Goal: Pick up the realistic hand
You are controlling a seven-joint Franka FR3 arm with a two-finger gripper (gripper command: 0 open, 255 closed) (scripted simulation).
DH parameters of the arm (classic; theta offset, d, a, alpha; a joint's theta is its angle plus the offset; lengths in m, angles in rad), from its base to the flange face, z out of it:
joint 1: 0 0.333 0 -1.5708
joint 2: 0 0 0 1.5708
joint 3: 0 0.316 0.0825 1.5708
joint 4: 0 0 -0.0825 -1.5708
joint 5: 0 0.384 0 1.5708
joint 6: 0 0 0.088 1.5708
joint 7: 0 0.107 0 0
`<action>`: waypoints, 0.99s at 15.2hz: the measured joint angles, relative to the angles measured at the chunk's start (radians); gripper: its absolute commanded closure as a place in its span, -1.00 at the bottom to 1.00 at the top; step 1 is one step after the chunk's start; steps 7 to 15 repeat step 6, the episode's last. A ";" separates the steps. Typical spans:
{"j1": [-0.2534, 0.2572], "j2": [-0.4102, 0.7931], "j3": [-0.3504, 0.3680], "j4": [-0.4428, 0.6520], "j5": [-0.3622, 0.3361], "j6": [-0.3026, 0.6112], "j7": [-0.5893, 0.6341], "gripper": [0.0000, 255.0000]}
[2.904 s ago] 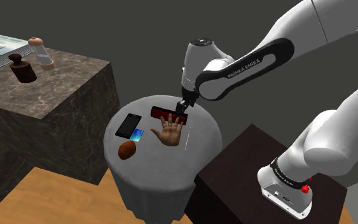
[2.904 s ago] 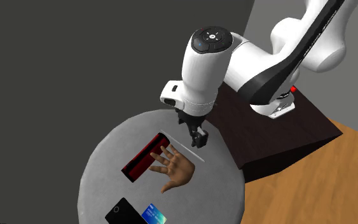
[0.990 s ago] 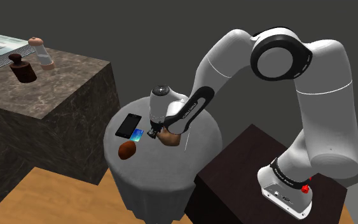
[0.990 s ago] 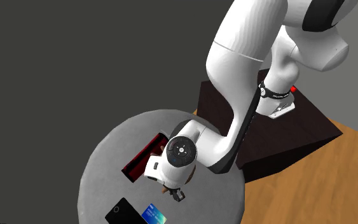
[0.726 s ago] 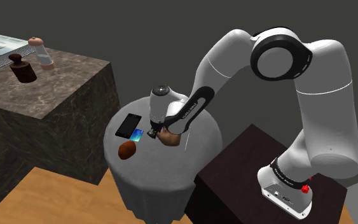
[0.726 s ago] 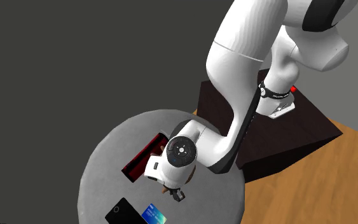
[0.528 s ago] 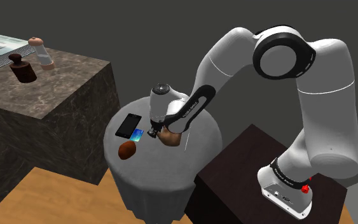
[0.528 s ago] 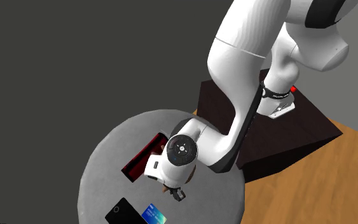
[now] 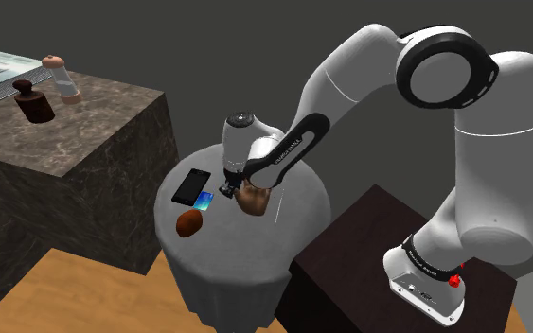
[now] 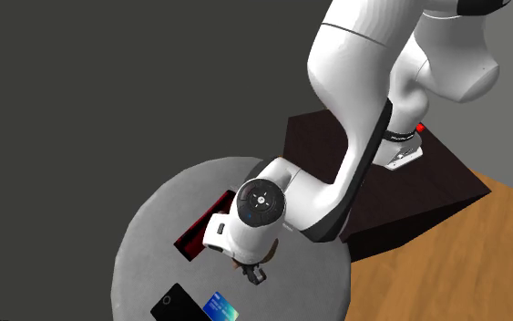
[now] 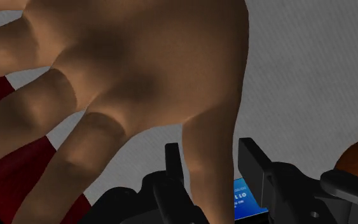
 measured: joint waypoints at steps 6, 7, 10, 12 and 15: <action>-0.015 -0.063 0.024 -0.014 0.026 -0.050 -0.019 1.00; -0.015 -0.063 0.024 -0.014 0.026 -0.050 -0.019 1.00; -0.015 -0.063 0.024 -0.014 0.026 -0.050 -0.019 1.00; -0.015 -0.063 0.024 -0.014 0.026 -0.050 -0.019 1.00; -0.015 -0.063 0.024 -0.014 0.026 -0.050 -0.019 1.00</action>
